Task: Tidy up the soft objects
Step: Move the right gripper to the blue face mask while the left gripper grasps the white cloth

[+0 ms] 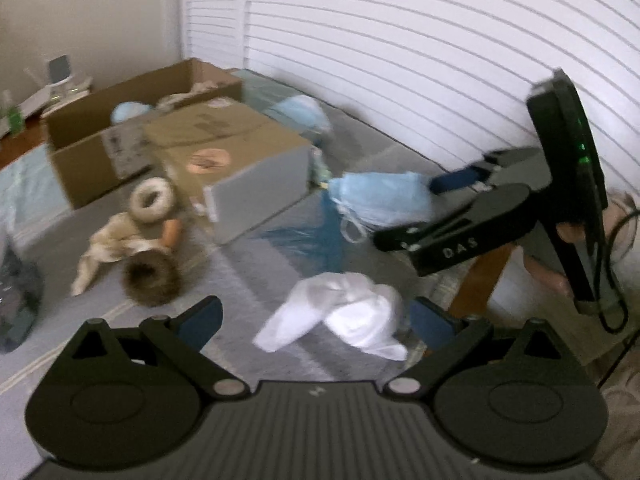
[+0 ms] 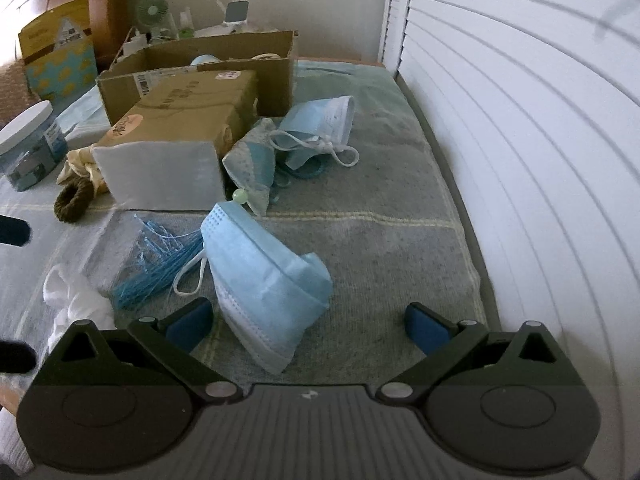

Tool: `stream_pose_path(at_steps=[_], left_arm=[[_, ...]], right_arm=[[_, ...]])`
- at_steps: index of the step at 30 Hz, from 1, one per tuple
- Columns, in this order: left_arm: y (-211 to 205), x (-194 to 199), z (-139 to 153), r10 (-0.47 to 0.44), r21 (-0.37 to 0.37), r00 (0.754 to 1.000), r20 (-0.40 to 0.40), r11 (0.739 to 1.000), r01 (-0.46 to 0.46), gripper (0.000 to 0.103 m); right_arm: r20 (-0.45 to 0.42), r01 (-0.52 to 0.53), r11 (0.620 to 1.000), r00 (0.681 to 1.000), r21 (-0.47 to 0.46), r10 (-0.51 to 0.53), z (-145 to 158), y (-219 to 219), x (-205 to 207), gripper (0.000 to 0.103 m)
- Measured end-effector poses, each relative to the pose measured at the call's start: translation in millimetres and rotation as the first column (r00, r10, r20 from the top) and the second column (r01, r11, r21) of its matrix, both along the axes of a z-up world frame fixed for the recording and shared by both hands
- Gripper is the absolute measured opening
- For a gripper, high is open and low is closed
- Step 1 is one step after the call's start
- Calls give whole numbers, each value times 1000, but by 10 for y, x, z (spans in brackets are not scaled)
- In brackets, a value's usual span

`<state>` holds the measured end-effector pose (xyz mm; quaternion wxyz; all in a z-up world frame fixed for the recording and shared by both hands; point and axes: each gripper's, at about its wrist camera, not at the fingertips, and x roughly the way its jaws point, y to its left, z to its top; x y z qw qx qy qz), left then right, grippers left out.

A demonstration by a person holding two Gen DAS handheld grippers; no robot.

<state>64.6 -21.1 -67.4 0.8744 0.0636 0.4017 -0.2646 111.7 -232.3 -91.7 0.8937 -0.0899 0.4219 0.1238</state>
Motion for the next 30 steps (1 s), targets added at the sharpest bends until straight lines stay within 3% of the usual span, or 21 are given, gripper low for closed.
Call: stream_pose_path(at_steps=[4,9,15,19,30], left_arm=[[-145,24,-88,-60,23,998,-15,998,61,100],[-263,35,-151,-96,80,995,25,992,94,96],[-287,51,-219,-108,71,994,6,992,108,75],[-235,58,-198,-80,44,997,3,996,80,56],[238,59,-69,133,26,990,41,991,-134,55]], right_arm=[[6,-10,1000,1000,1,10,5,-9,-8,103],[9,-21,1000,1000,2,21,8,-13,-6,103],[27,-30,1000,999,7,30,-8,-24,-27,103],[45,-30,999,999,11,29,-17,-28,-54,103],[64,10,1000,998,11,-11,-20,6,-104,103]])
